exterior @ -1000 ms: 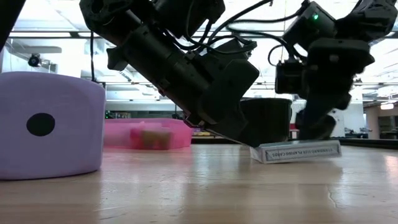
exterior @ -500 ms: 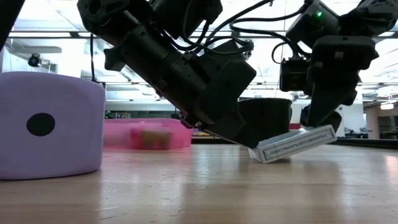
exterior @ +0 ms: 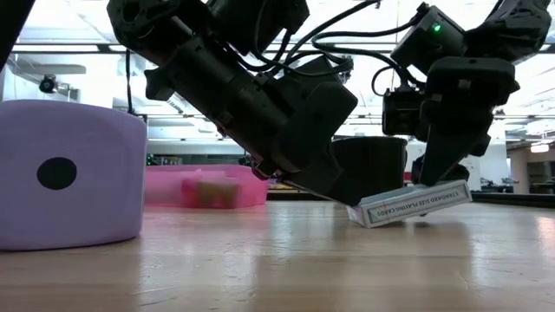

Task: Pick & Place Toys
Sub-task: Put the blue deck of cards into the transparent bin

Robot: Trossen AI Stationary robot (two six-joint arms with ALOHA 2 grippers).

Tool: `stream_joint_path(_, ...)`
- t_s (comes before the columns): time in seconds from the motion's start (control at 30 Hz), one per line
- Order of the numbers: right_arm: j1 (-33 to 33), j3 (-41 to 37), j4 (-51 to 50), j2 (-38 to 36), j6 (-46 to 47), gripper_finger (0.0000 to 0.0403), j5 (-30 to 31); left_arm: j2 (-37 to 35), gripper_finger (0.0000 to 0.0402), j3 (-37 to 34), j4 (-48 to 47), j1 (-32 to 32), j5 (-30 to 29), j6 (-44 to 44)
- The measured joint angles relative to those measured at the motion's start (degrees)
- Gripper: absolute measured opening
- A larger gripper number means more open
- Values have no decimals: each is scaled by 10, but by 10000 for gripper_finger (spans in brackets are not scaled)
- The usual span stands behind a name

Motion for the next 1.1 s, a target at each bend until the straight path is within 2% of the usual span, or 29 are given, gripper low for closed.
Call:
stream_joint_path(0.1, 0, 4, 15, 20, -1, 279, -7, 0, 0, -1, 2, 0, 0, 0)
stream_joint_path(0.2, -1, 9, 16, 32, -7, 255, -9, 0, 0, -1, 3, 0, 2, 0)
stream_joint_path(0.47, -1, 12, 12, 24, -31, 133, -22, -2, 0, -1, 1, -1, 1, 0)
stream_joint_path(0.6, 0, 12, 9, -1, -44, 90, -24, -3, 0, -1, 2, -1, -1, 0)
stream_joint_path(0.83, 2, 11, -4, -40, -76, 77, -6, -8, 0, -1, 14, -5, -1, 30)
stream_joint_path(1.1, 37, 5, 23, -67, -129, 70, 52, -26, 0, -14, 87, -40, -3, 155)
